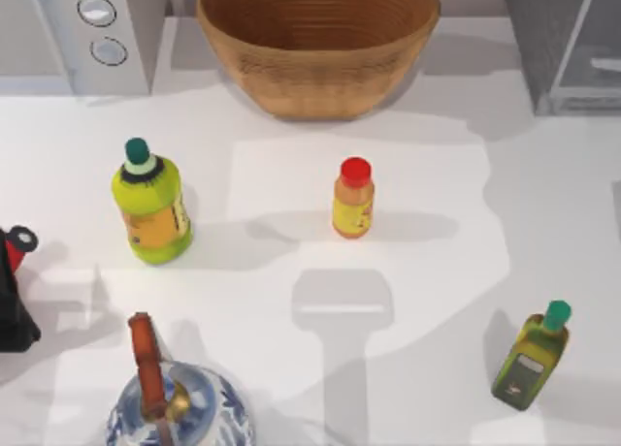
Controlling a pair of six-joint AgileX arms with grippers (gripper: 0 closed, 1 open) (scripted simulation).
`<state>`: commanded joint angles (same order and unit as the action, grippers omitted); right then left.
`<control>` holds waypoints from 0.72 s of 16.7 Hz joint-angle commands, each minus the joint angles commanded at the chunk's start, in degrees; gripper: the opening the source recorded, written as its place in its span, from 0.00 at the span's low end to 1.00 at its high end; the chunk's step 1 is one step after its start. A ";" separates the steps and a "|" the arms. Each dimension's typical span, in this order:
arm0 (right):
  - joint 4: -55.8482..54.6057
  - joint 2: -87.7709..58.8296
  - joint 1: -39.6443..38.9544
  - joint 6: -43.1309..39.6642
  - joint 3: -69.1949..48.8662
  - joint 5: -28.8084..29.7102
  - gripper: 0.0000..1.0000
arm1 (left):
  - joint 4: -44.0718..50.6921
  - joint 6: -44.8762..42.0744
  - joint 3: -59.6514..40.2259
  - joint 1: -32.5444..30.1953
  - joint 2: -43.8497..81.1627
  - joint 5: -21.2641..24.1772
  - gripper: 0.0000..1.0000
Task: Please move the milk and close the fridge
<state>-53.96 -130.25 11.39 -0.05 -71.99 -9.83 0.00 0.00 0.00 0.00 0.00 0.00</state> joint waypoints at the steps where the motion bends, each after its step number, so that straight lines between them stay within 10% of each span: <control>1: 0.00 0.00 0.00 0.00 0.00 0.00 1.00 | 0.00 0.00 0.00 0.00 0.00 0.00 1.00; 12: 3.41 8.96 -0.57 -0.16 4.17 1.12 1.00 | 0.00 0.00 0.00 0.00 0.00 0.00 1.00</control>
<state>-50.54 -121.29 10.82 -0.21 -67.82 -8.71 0.00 0.00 0.00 0.00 0.00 0.00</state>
